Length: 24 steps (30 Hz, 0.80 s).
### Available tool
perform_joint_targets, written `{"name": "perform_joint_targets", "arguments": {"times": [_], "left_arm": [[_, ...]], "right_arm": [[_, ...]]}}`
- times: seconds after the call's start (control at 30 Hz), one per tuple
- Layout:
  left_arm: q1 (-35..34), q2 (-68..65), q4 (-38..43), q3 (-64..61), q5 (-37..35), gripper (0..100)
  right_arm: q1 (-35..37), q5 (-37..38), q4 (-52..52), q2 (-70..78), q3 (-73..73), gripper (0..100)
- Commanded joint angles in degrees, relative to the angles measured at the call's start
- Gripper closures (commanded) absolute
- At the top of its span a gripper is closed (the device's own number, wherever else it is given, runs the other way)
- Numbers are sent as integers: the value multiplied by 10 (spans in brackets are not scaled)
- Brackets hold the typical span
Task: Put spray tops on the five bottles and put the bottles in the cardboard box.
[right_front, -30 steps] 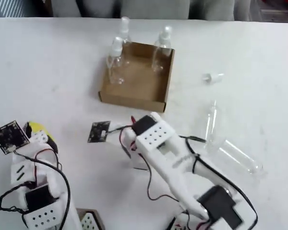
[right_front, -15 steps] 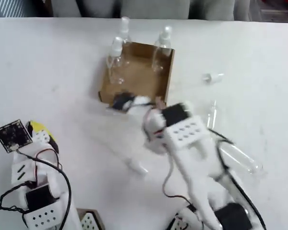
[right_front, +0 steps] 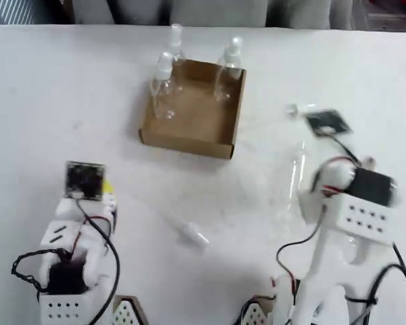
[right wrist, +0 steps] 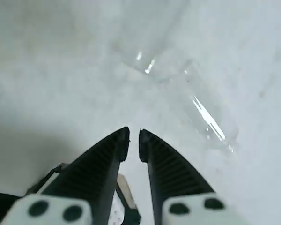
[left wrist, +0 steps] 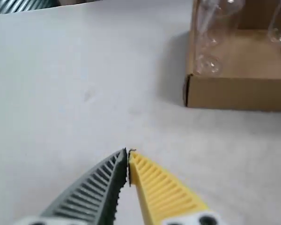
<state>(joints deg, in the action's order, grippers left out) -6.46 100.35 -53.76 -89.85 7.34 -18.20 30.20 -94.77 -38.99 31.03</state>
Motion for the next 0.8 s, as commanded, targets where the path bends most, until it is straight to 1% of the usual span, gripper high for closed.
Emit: {"name": "perform_joint_targets", "arguments": {"times": [0.0,0.1,0.2,0.3,0.37,0.53,0.63,0.77], "left_arm": [[62,1,-45,51,44,976],[95,1,-72,68,82,976],[102,0,-90,94,126,976],[103,-31,-103,139,157,976],[103,-89,-104,182,170,976],[110,-300,-105,310,187,976],[148,-409,-132,360,256,976],[222,-480,-173,385,354,976]], "right_arm": [[-83,-5,18,-18,38,982],[-151,-2,48,-19,91,982],[-214,-2,99,-19,137,982],[-251,-6,141,-19,177,982],[-267,-8,175,-19,207,982],[-318,-62,265,-19,250,982],[-334,-68,266,-19,252,982],[-334,-68,284,-18,278,982]]}}
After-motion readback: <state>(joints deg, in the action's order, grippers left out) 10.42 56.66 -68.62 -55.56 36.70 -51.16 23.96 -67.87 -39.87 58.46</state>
